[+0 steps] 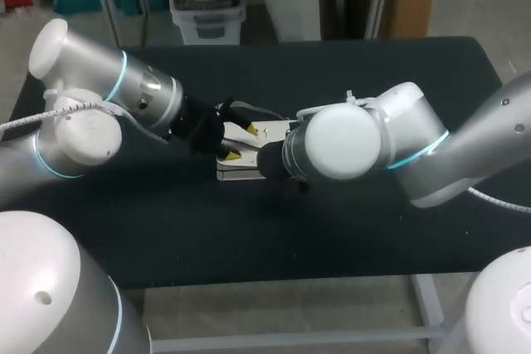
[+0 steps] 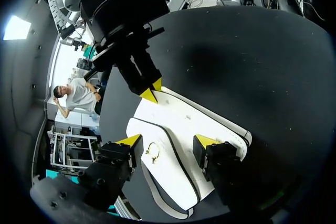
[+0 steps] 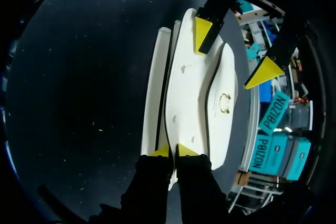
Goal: Pick up the bag, open it, inspect its contents, close it, and place it on the opposite side
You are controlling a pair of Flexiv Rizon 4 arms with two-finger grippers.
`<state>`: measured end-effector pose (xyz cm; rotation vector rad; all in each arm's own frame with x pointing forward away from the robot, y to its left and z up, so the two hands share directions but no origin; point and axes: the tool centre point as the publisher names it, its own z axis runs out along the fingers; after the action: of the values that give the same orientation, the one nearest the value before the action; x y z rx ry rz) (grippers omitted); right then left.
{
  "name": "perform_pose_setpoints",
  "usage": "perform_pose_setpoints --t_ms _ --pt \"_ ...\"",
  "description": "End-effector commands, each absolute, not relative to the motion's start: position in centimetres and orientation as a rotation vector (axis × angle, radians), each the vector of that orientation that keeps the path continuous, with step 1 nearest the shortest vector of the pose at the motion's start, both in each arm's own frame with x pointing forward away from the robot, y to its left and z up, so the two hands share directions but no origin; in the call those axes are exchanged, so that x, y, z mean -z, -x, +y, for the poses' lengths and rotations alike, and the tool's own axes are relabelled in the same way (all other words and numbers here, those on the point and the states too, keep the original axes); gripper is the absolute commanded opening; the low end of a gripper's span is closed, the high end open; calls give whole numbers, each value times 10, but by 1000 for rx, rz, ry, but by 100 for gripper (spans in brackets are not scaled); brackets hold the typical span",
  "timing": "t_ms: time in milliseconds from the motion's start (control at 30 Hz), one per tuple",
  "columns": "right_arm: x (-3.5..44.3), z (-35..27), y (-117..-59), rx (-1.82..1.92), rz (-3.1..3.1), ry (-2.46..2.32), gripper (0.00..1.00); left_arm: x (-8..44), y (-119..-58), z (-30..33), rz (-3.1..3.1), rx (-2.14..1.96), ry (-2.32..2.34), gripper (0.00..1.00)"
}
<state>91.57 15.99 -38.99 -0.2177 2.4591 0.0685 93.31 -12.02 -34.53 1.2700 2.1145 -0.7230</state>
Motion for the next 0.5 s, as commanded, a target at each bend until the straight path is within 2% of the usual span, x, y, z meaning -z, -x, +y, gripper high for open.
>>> perform_pose_setpoints --t_ms 33,200,500 --pt "396 161 -916 -69 2456 218 0 355 -942 -127 2098 739 -1262 66" --pt "396 161 -916 -69 2456 218 0 358 -948 -132 2095 718 -1236 49" --pt "396 161 -916 -69 2456 218 0 363 -962 -137 2117 664 -1164 35"
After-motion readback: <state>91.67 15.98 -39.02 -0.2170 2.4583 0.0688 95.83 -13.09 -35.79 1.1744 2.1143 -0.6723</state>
